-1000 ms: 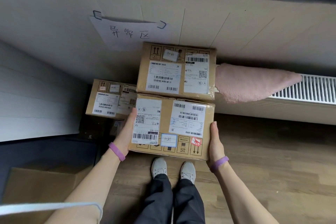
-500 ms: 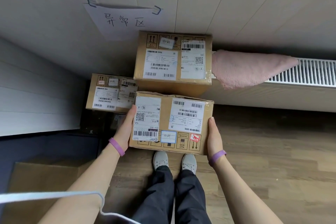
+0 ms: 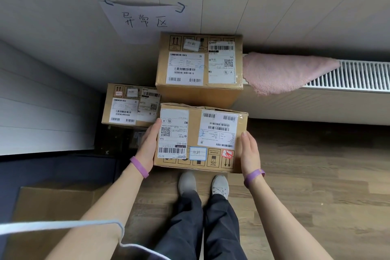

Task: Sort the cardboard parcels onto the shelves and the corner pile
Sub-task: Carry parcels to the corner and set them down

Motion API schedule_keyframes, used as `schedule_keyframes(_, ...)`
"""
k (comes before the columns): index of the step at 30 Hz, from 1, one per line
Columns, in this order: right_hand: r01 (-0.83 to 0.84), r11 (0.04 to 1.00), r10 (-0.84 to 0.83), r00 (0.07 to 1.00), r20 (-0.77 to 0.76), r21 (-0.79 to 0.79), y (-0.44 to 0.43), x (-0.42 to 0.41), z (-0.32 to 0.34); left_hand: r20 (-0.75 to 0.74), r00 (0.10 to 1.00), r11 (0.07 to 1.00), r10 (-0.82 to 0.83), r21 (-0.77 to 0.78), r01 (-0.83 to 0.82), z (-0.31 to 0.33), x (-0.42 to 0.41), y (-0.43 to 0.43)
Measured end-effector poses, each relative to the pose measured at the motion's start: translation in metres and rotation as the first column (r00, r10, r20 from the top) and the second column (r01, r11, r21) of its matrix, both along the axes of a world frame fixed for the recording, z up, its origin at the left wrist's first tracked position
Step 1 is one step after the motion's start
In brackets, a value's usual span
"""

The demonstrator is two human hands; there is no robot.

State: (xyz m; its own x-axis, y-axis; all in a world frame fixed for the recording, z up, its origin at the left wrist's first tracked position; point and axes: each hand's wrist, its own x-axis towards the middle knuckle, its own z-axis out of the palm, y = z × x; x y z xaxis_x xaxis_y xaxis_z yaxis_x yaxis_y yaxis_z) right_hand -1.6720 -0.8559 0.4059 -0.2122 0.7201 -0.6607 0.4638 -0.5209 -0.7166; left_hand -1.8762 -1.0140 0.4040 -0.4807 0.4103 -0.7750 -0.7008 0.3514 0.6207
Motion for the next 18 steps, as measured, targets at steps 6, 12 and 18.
schedule_keyframes(6,0.000,0.999,0.000,1.000,0.001,0.047,-0.001,-0.004,0.021,-0.086,0.996,0.999,-0.032,-0.034,0.029,0.031,-0.002,-0.004)
schedule_keyframes(12,0.000,0.986,0.007,0.999,-0.041,0.167,0.005,-0.017,0.076,-0.161,0.987,1.000,-0.004,-0.025,0.000,0.096,-0.009,-0.006)
schedule_keyframes(18,-0.102,0.968,0.142,0.976,-0.162,0.231,-0.005,-0.043,0.143,-0.252,0.964,0.996,0.088,0.050,-0.078,0.164,-0.005,-0.028)
